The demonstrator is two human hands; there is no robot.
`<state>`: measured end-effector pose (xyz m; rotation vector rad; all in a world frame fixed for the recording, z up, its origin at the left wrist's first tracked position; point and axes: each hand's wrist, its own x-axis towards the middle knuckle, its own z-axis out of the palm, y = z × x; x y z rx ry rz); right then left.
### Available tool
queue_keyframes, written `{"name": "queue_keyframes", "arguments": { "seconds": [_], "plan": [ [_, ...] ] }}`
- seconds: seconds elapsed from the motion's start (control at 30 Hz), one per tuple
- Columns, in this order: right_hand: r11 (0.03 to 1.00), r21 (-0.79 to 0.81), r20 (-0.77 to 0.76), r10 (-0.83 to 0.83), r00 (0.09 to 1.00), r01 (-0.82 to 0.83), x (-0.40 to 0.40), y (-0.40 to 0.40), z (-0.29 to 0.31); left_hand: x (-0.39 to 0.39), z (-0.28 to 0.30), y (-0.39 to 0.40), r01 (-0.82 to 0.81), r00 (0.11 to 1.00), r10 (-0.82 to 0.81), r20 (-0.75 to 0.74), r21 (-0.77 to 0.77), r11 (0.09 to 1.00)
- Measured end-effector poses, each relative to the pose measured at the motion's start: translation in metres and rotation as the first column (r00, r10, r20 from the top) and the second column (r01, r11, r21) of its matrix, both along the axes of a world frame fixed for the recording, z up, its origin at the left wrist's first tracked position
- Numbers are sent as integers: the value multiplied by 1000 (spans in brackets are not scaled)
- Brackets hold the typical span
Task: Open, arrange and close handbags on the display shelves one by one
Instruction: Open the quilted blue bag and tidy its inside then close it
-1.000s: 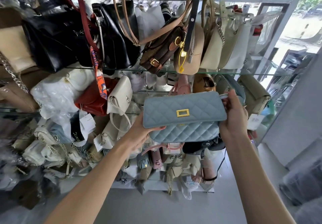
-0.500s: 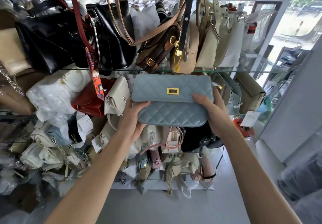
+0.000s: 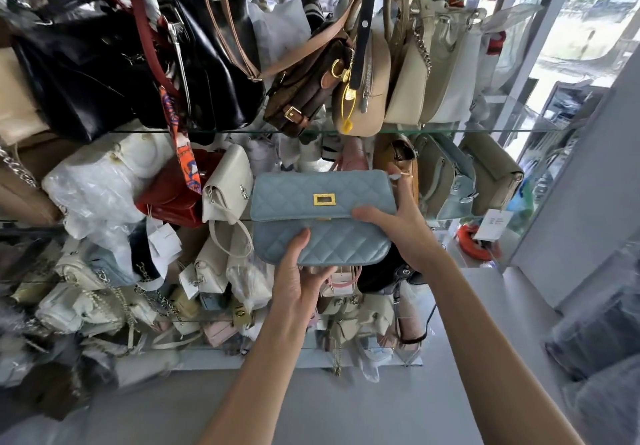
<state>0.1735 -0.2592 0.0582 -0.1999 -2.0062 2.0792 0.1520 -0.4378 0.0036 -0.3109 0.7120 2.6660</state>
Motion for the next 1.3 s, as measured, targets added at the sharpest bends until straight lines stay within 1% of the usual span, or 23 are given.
{"name": "queue_keyframes", "arguments": {
  "seconds": [0.07,0.1,0.13,0.2,0.23,0.3,0.33,0.37,0.4,0.43,0.47,0.53,0.6,0.63,0.7,0.77,0.83,0.93,1.0,1.1,1.2,1.3],
  "plan": [
    [976,211,-16,-52,999,54,-2,7,-4,4,-6,1,-24,1000,24,-2,-29,999],
    [939,331,-55,-82,995,95,-4,12,-6,6,-9,1,-29,1000,29,2,-33,999],
    [881,458,-104,-85,991,123,-3,14,-4,8,-11,1,-29,1000,29,2,-35,999],
    [720,682,-150,-34,988,128,4,14,9,12,-15,1,-30,1000,30,3,-46,999],
    [635,765,-136,-7,991,110,5,14,16,14,-16,1,-28,1000,29,7,-50,998],
    [484,875,-34,48,998,7,3,14,26,16,-17,1,-28,1000,29,9,-40,999],
    [430,900,50,69,996,-75,0,13,29,17,-18,1,-28,1000,28,-2,-36,999],
    [411,898,131,92,987,-158,-3,13,30,17,-19,2,-29,999,28,-16,-35,999],
    [424,879,190,105,976,-217,-5,11,31,18,-19,1,-29,999,28,-29,-34,999],
    [458,854,216,117,969,-245,-8,8,33,19,-20,1,-29,999,27,-40,-37,999],
    [490,833,221,128,967,-256,-9,4,36,20,-20,1,-29,998,27,-49,-43,999],
    [519,826,172,143,975,-222,-8,-5,39,23,-20,2,-46,998,43,-54,-49,998],
    [508,846,122,116,986,-165,-6,-14,34,29,-20,4,-56,998,55,-30,-37,998],
    [494,854,132,97,987,-162,-6,-19,31,32,-21,5,-45,999,45,-16,-44,998],
    [445,881,139,78,987,-159,-3,-27,24,36,-25,3,-4,1000,2,-26,-82,997],
    [411,901,113,88,990,-139,1,-32,23,37,-26,-5,37,997,-45,-55,-151,988],
    [447,881,111,119,987,-153,4,-34,24,38,-26,-13,32,996,-51,-72,-247,968],
    [542,813,113,214,970,-214,7,-30,15,39,-24,-21,-23,995,-12,-95,-351,936],
    [558,800,88,255,963,-221,9,-28,11,42,-24,-25,-50,994,6,-110,-393,918],
    [584,781,86,252,964,-222,13,-28,11,45,-24,-29,-59,990,-4,-144,-431,901],
    [598,778,43,256,966,-193,18,-27,8,48,-24,-31,-71,987,0,-162,-436,897],
    [596,781,34,259,965,-187,23,-29,11,54,-21,-30,-96,986,19,-166,-472,876]
  ]
}}
